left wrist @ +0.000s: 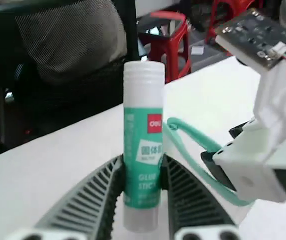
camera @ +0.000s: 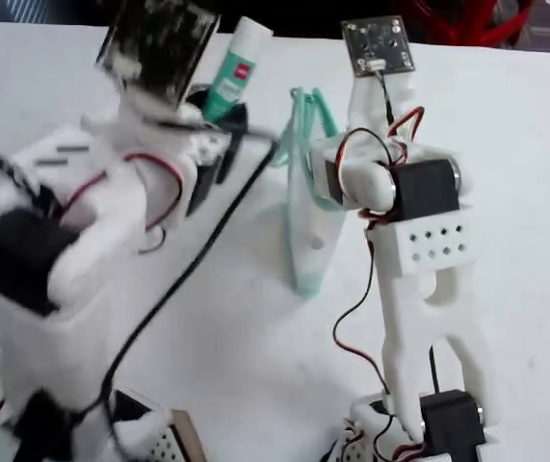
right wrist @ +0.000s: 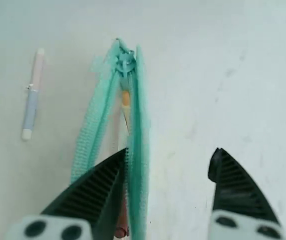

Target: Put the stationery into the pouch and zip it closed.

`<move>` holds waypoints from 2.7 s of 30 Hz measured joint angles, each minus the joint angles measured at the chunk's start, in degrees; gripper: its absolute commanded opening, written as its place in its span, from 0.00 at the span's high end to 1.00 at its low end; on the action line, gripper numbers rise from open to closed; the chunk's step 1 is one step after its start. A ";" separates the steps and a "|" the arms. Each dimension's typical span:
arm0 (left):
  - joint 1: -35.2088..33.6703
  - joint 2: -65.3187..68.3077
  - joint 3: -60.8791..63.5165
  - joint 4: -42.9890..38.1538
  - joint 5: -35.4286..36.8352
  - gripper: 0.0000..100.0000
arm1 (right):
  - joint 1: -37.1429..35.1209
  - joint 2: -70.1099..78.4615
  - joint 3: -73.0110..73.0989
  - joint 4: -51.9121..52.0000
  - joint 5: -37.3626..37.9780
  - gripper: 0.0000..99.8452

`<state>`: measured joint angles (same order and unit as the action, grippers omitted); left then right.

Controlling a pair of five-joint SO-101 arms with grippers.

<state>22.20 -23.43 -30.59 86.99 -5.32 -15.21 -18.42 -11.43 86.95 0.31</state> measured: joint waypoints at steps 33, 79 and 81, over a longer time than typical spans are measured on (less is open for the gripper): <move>1.67 -42.11 95.12 -77.36 6.68 0.98 | 26.73 -2.90 9.14 -5.80 15.12 0.84; 2.81 -46.33 100.66 -75.78 6.68 0.98 | 41.32 65.14 -40.09 10.99 44.57 0.70; 2.81 -46.33 100.66 -75.78 6.68 0.98 | 41.76 65.14 -41.41 10.81 44.84 0.73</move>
<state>25.01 -69.76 70.07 11.21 1.36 26.55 46.73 -52.84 97.76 45.14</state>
